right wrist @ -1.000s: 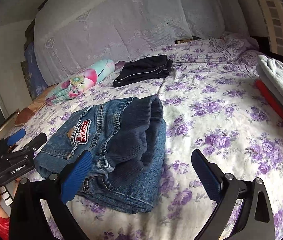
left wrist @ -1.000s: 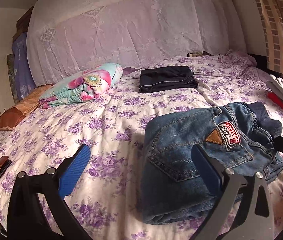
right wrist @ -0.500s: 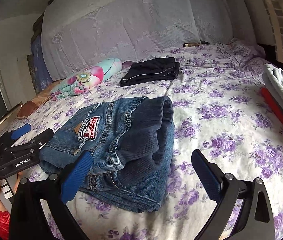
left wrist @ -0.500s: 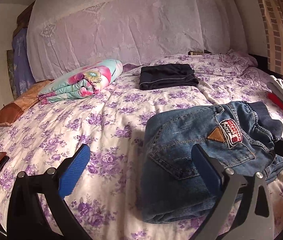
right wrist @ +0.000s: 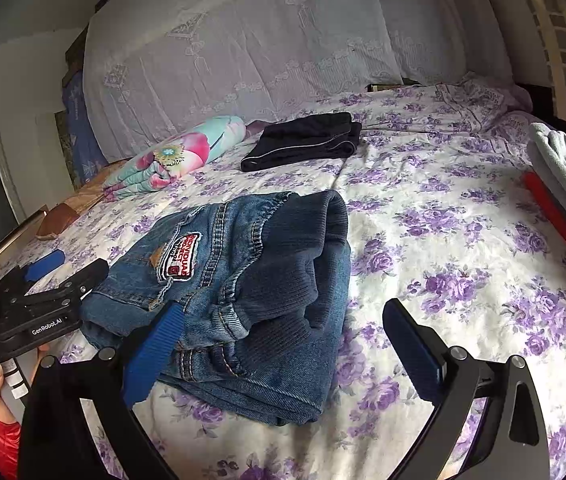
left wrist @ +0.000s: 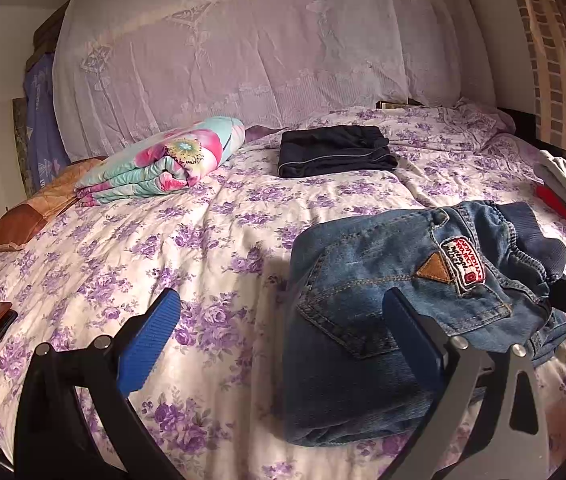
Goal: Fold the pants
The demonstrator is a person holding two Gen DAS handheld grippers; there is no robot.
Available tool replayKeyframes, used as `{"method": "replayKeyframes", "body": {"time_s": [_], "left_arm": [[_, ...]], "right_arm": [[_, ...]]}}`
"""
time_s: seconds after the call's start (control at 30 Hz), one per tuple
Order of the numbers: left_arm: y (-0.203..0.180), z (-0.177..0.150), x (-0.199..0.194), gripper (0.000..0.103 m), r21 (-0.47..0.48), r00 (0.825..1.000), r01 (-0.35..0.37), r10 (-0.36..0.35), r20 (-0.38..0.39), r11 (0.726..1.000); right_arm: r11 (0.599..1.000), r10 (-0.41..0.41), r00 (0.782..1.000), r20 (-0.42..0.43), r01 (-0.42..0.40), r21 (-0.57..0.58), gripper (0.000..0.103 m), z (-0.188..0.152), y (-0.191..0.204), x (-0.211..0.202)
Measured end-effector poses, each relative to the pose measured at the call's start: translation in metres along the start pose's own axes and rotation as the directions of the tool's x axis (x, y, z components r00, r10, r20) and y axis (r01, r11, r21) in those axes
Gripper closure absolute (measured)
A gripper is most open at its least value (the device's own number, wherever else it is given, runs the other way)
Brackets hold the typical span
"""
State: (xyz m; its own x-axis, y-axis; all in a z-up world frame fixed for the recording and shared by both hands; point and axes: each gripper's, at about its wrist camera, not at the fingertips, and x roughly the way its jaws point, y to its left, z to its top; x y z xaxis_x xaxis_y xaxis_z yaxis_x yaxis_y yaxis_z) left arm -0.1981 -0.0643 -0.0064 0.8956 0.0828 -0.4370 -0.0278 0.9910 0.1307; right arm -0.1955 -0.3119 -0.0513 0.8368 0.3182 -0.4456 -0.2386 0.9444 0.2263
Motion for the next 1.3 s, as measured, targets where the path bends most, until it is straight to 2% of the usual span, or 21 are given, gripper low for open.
{"method": "replayKeyframes", "body": {"time_s": [1.3], "left_arm": [[-0.0037,-0.0031,0.0019,0.005,-0.006,1.000,0.005,-0.005,-0.006,1.000]], "right_arm": [[1.000,0.015,1.000,-0.011,-0.015,0.013,0.003,-0.0021,0.0017,0.0015]]}}
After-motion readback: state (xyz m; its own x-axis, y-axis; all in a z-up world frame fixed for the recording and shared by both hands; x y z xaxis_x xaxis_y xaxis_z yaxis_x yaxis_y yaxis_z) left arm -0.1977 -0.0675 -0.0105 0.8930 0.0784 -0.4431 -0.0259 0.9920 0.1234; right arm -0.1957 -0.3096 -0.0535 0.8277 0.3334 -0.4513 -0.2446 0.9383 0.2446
